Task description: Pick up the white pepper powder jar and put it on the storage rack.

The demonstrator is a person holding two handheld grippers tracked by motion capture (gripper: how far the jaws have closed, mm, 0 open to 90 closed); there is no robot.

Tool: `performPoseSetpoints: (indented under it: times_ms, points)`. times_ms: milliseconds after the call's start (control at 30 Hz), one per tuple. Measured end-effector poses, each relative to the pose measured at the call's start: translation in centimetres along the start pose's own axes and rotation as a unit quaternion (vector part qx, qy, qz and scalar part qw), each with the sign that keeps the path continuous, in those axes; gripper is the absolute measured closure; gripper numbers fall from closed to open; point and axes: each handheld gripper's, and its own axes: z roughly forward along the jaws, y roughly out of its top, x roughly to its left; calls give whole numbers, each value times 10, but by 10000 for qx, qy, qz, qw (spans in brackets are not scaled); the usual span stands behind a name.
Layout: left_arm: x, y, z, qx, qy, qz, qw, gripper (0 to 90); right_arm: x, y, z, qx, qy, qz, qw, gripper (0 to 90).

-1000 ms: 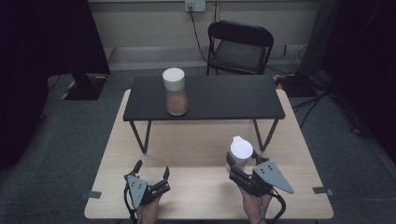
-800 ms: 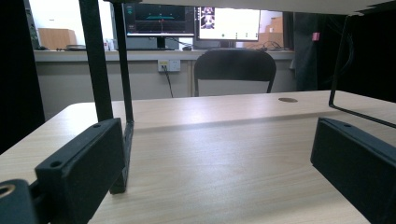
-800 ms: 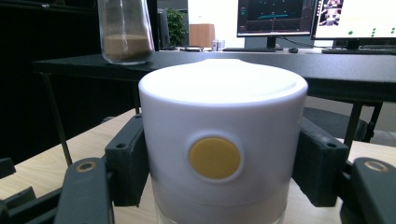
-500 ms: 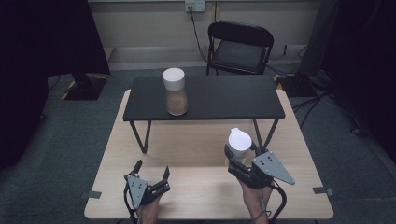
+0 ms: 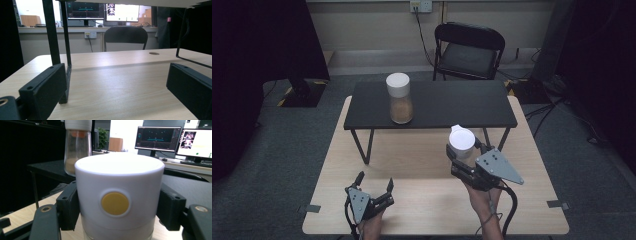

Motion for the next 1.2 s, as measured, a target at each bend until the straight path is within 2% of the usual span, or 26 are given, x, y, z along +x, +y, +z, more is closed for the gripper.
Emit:
performPoseSetpoints:
  times_ms: [100, 267, 433, 633, 767, 1100, 1200]
  points:
    - [0, 0, 0, 1, 0, -1, 10000, 26, -4, 5, 6, -26, 116, 77, 9999, 299]
    - [0, 0, 0, 0, 1, 0, 10000, 26, -6, 12, 16, -34, 217, 71, 9997, 299]
    - [0, 0, 0, 0, 0, -1, 10000, 26, -10, 20, 24, -67, 261, 97, 9996, 299]
    - [0, 0, 0, 2, 0, -1, 10000, 26, -18, 32, 34, -152, 323, 239, 9991, 299]
    - [0, 0, 0, 1, 0, -1, 10000, 27, -18, 41, 41, -184, 300, 160, 9993, 299]
    - [0, 0, 0, 2, 0, 2, 10000, 26, -22, 62, 70, -143, 155, 264, 9994, 299]
    - [0, 0, 0, 7, 1, 6, 10000, 27, -21, 63, 76, -154, 98, 230, 9996, 299]
